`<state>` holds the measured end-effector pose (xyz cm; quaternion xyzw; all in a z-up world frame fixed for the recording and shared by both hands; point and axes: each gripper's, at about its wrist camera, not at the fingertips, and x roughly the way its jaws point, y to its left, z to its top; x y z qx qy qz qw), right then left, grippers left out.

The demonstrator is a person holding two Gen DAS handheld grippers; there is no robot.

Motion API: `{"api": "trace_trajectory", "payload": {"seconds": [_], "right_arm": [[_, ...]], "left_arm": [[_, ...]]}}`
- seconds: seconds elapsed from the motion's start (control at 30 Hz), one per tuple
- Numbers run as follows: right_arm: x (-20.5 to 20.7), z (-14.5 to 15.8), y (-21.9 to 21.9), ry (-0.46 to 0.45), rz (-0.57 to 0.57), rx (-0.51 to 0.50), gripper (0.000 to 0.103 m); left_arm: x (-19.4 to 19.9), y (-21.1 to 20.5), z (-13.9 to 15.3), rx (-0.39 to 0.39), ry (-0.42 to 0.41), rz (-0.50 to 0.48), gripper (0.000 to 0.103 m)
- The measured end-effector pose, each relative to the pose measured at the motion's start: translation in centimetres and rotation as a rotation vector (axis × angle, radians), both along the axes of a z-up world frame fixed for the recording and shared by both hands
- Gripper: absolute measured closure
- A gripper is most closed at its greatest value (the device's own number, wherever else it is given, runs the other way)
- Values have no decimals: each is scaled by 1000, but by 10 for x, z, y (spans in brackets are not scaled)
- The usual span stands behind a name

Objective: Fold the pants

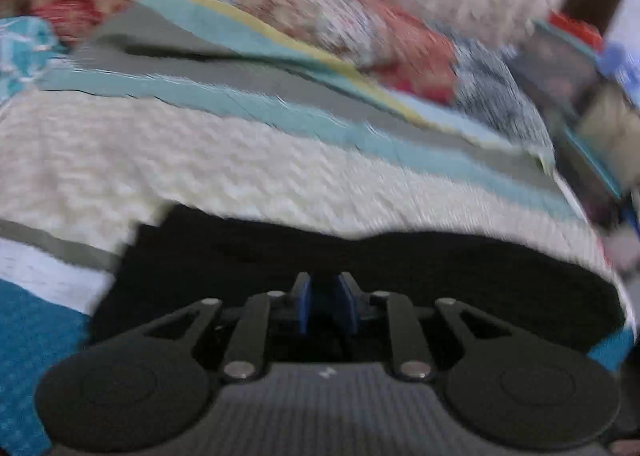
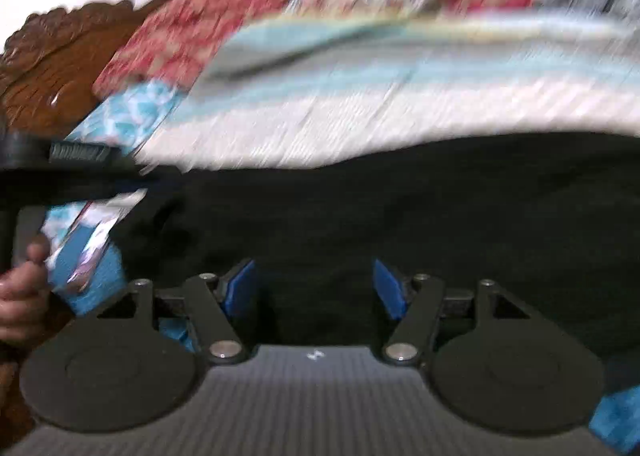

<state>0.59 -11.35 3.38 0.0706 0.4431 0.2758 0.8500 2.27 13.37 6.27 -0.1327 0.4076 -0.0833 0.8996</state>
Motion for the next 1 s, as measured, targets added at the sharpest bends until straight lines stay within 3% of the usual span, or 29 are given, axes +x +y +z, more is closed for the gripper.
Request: {"api": "trace_trajectory", "payload": {"seconds": [0.03, 0.07, 0.1, 0.13, 0.17, 0.2, 0.27, 0.37, 0.53, 0.6, 0.7, 0.83, 0.93, 1.0], "right_arm": [[5, -17, 4, 79, 23, -15, 38], [7, -30, 3, 101, 32, -39, 42], [-1, -29, -1, 49, 44, -27, 42], [-4, -25, -7, 49, 58, -15, 42], [-5, -19, -16, 56, 50, 10, 42], [-9, -12, -28, 41, 35, 37, 42], [-15, 6, -68, -44, -52, 78, 40], [-18, 19, -150, -98, -299, 124, 40], [-31, 15, -286, -141, -758, 171, 38], [-40, 11, -333, -161, -889, 205, 38], [-45, 4, -382, -202, -1022, 238, 37], [-31, -7, -410, -240, -1099, 281, 37], [-26, -13, -428, -249, -1100, 282, 37], [-15, -22, -437, -240, -1104, 292, 38]], "left_arm": [[1, -9, -12, 51, 32, -14, 85], [6, -16, -30, 151, 73, -8, 86], [11, -15, -54, 266, 129, 24, 91], [13, -4, -72, 242, 156, 41, 91], [8, 5, -72, 172, 138, 65, 91], [7, 11, -66, 125, 150, 86, 92], [6, 9, -51, 117, 154, 98, 90], [-1, -4, -24, 158, 74, 90, 78], [-7, -36, -3, 112, -12, 44, 77], [-3, -55, -6, 79, 6, 13, 66], [8, -92, -26, 43, 77, -50, 62], [17, -143, -52, 102, 143, -110, 62], [13, -171, -62, 225, 122, -121, 58], [18, -177, -63, 253, 132, -112, 58]]}}
